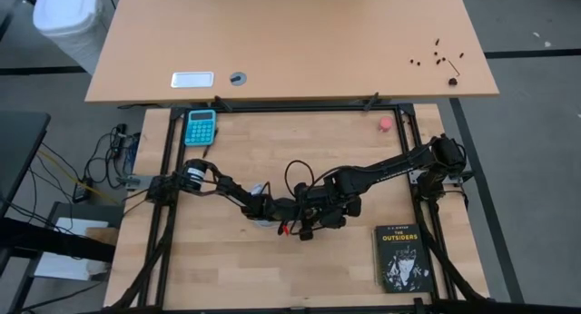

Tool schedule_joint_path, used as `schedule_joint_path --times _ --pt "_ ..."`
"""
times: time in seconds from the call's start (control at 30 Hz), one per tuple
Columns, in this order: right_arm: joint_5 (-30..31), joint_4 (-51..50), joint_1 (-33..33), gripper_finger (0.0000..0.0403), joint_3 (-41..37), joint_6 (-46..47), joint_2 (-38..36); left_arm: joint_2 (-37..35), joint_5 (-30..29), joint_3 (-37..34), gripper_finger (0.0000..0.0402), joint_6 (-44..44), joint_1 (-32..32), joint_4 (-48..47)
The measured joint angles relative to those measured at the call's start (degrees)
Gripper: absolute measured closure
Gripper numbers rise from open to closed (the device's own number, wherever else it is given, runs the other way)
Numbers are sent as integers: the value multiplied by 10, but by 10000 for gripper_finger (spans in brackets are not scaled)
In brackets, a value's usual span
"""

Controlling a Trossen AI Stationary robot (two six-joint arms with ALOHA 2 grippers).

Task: Screw lightbulb
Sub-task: Insert the lightbulb into the lamp

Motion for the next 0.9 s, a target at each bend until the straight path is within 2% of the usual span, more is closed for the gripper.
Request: schedule_joint_path --times 0.5,0.9 --pt "-13 1 0 148 0 131 0 0 0 0 208 0 0 0" --pt "-26 1 0 147 0 285 0 0 0 0 208 -10 0 0"
